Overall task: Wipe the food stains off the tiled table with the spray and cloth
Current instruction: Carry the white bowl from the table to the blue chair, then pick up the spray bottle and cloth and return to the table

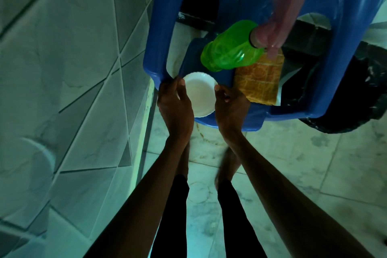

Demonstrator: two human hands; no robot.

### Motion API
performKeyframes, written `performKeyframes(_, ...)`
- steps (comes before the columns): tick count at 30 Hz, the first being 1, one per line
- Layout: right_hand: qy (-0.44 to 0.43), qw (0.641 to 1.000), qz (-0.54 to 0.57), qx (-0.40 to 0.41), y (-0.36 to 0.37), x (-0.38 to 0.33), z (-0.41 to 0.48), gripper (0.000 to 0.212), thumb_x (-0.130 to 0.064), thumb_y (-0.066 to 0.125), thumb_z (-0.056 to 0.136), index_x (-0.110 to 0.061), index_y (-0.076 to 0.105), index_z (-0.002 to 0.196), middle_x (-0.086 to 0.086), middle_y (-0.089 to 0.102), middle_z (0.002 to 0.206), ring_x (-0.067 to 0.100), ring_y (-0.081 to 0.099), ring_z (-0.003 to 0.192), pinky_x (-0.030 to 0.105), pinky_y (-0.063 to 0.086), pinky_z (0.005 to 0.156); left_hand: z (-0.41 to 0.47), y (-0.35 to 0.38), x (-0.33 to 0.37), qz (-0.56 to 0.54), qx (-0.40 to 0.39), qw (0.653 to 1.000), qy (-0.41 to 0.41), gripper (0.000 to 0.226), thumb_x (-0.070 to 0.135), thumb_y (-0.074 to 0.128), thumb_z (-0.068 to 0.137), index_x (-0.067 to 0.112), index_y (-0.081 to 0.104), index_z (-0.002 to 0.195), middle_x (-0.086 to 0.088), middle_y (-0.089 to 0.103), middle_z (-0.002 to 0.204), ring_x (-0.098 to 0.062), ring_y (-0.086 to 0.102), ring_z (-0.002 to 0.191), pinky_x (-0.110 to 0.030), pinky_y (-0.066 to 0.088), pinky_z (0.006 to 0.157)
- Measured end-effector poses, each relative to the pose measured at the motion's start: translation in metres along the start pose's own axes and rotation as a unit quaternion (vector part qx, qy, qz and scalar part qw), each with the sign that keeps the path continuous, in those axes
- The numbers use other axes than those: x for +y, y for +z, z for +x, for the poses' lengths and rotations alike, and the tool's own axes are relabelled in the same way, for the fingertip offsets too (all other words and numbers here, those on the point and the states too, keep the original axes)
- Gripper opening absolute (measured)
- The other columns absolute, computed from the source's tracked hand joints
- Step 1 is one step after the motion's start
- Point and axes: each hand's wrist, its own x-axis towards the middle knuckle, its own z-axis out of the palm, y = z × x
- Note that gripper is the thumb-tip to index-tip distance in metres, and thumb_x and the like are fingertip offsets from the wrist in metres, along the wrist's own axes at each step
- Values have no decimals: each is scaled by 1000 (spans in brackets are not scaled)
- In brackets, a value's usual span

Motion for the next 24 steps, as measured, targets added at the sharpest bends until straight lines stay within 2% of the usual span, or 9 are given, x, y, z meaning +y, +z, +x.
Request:
performKeyframes(4, 32, 999, 35, -21, 2, 5, 2, 21, -34, 62, 94, -21, 78, 99, 0, 76, 82, 20, 71, 70, 48, 60, 65, -7, -6, 4, -37, -31, 998, -35, 35, 21, 50, 102, 12, 57, 135, -8, 61, 133, -17, 59, 120, -27, 50, 97)
performKeyframes(10, 73, 992, 58, -83, -6, 0, -1, 19, -26, 60, 99, -16, 74, 106, -26, 59, 68, -2, 65, 57, 50, 61, 68, -10, -21, 4, -31, -32, 999, -8, 33, 13, 59, 96, 11, 58, 128, -10, 58, 125, -15, 60, 112, -23, 52, 92)
performKeyframes(12, 79, 990, 53, -105, -12, -3, 0, 19, -33, 57, 99, -23, 73, 103, -22, 61, 70, 8, 69, 66, 52, 60, 73, -10, -28, 6, -29, -30, 999, -3, 33, 12, 61, 93, 12, 57, 126, -11, 55, 122, -17, 59, 108, -19, 51, 88)
performKeyframes(14, 84, 988, 44, -118, -16, -1, 4, 18, -43, 53, 95, -39, 69, 89, -11, 68, 76, 21, 71, 80, 55, 58, 77, -9, -35, 9, -26, -39, 999, 4, 32, 12, 62, 92, 11, 57, 125, -11, 55, 118, -17, 59, 104, -18, 51, 84)
performKeyframes(17, 88, 987, 16, -132, -29, 5, 13, 35, -58, 47, 85, -33, 71, 90, 4, 74, 87, 27, 71, 86, 55, 58, 79, -5, -43, 19, -39, -63, 997, 26, 30, 12, 63, 92, 10, 59, 121, -9, 59, 113, -18, 60, 102, -34, 55, 86)
performKeyframes(19, 99, 986, 3, -137, -47, -4, 19, 34, -46, 53, 88, -20, 72, 98, 8, 75, 93, 28, 71, 89, 49, 57, 84, -2, -46, 32, -57, -81, 994, 48, 33, 15, 66, 90, 10, 59, 122, -7, 61, 113, -17, 59, 102, -38, 54, 87)
performKeyframes(21, 83, 990, -32, -114, -67, -10, 25, 19, -22, 60, 92, -13, 72, 103, 10, 74, 100, 28, 69, 96, 31, 51, 85, 3, -47, 47, -77, -113, 988, 67, 46, 25, 70, 86, 12, 55, 129, -3, 60, 121, -15, 57, 109, -33, 51, 93)
performKeyframes(22, 66, 992, -66, -85, -75, -10, 27, 20, -15, 62, 89, -9, 70, 108, 12, 72, 106, 30, 66, 101, 28, 46, 83, 6, -46, 56, -86, -137, 984, 78, 57, 30, 73, 84, 12, 52, 134, -2, 57, 128, -13, 55, 116, -28, 48, 97)
performKeyframes(24, 35, 986, -162, -33, -89, -10, 35, 40, -12, 66, 83, -5, 61, 122, 19, 59, 123, 38, 54, 113, 36, 41, 91, 13, -42, 77, -99, -179, 971, 121, 78, 35, 79, 78, 11, 42, 142, -2, 50, 140, -11, 46, 129, -20, 39, 104)
